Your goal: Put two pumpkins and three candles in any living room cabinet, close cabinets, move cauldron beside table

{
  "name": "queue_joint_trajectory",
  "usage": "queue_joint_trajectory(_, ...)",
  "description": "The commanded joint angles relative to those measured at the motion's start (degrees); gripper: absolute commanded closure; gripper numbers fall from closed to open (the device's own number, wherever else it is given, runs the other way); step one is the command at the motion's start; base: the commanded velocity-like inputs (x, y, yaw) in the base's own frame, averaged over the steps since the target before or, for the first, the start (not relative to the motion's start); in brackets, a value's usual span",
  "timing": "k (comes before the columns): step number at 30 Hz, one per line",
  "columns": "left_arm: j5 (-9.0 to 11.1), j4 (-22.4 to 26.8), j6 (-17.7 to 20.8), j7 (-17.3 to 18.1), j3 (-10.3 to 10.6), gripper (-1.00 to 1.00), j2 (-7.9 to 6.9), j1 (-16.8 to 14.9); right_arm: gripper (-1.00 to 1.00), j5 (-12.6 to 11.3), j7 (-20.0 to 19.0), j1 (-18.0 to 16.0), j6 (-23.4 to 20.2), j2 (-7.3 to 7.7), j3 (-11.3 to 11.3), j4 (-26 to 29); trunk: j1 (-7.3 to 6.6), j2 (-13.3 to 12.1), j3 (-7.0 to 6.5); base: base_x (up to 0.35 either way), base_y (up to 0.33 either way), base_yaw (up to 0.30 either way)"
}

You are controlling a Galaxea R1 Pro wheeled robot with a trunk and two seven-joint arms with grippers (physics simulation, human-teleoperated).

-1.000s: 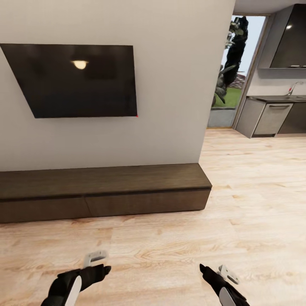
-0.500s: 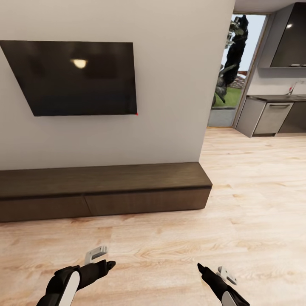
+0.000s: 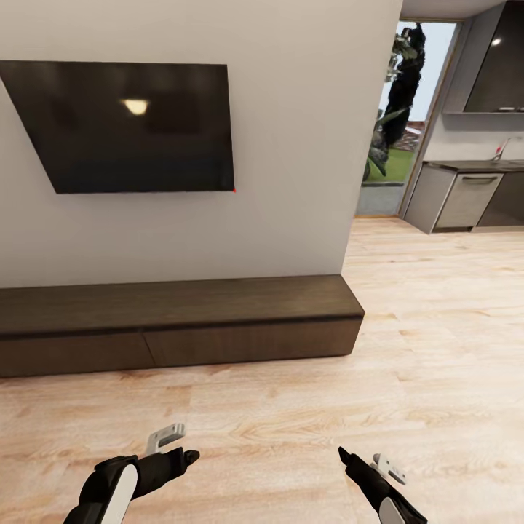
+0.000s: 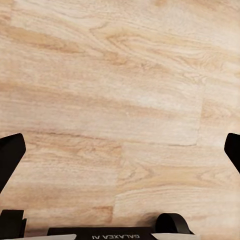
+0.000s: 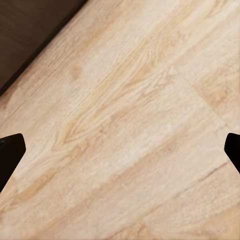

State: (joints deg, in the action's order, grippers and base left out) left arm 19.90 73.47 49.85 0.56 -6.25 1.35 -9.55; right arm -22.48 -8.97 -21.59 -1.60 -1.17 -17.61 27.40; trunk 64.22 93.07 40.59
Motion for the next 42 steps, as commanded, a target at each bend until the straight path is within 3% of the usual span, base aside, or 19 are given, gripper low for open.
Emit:
queue_joint_trajectory(1, 0.1, 0.0, 0.3, 0.1, -0.2, -1.00, 0.06, 0.0, -1.00, -0.5, -0.4, 0.0, -0.2, -0.06, -0.4, 0.0, 0.22, 0.4, 0.23, 0.000, 0.000, 0.000)
queue_joint_trajectory(9, 0.2, -0.1, 0.4, 0.1, 0.3, -1.00, 0.39, 0.0, -1.00, -0.2, -0.6, 0.0, -0.1, 0.02, -0.3, 0.0, 1.98, 3.6, 1.67, 0.000, 0.000, 0.000)
queue_joint_trajectory(12, 0.2, -0.1, 0.4, 0.1, 0.5, -1.00, 0.86, 0.0, -1.00, 0.0, -1.9, 0.0, -0.1, 0.04, -0.3, 0.0, 1.98, 3.6, 1.67, 0.000, 0.000, 0.000)
queue_joint_trajectory(15, 0.2, -0.1, 0.4, 0.1, 0.5, -1.00, 1.11, 0.0, -1.00, 0.3, -8.4, -0.1, -0.1, 0.23, -0.3, 0.0, 1.98, 3.6, 1.67, 0.000, 0.000, 0.000)
queue_joint_trajectory(17, 0.2, -0.1, 0.4, 0.1, 0.4, -1.00, 1.12, 0.0, -1.00, 0.2, -16.5, -0.1, -0.1, 0.28, -0.3, 0.0, 1.98, 3.6, 1.67, 0.000, 0.000, 0.000)
queue_joint_trajectory(19, 0.2, 0.0, 0.5, 0.1, 0.3, -1.00, 1.12, 0.0, -1.00, 0.0, -17.4, -0.1, -0.1, 0.29, -0.4, 0.0, 1.98, 3.6, 1.67, 0.000, 0.000, 0.000)
queue_joint_trajectory(26, 4.1, -0.1, 1.8, 0.1, 0.2, -1.00, 0.81, 0.0, -1.00, -0.2, -17.9, -0.1, -0.1, 0.29, -0.4, 0.0, 3.08, 5.7, 2.57, 0.000, 0.000, 0.000)
queue_joint_trajectory(32, 4.9, -0.1, 2.5, 0.1, 0.2, -1.00, 0.76, 0.0, -1.00, -0.1, -17.9, -0.1, 0.3, 0.24, -0.4, 0.0, 4.17, 7.7, 3.47, 0.000, 0.000, 0.000)
queue_joint_trajectory(38, 5.5, 0.3, 3.8, 0.7, -0.2, -1.00, 0.49, 0.0, -1.00, 0.1, -15.9, -0.1, 8.9, -1.43, -0.1, -0.1, 5.49, 10.1, 4.54, 0.000, 0.000, 0.000)
queue_joint_trajectory(40, 6.9, 1.2, 6.4, 2.5, -0.8, -1.00, -0.40, 0.0, -1.00, -0.3, -13.8, -0.1, 10.5, -2.63, -0.1, 0.0, 5.93, 10.9, 4.90, 0.000, 0.000, 0.000)
queue_joint_trajectory(42, 10.1, 2.0, 8.5, 5.0, -1.3, -1.00, -2.05, 0.0, -1.00, -0.6, -12.6, -0.3, 11.3, -3.38, -0.2, 0.1, 6.37, 11.7, 5.26, 0.000, 0.000, 0.000)
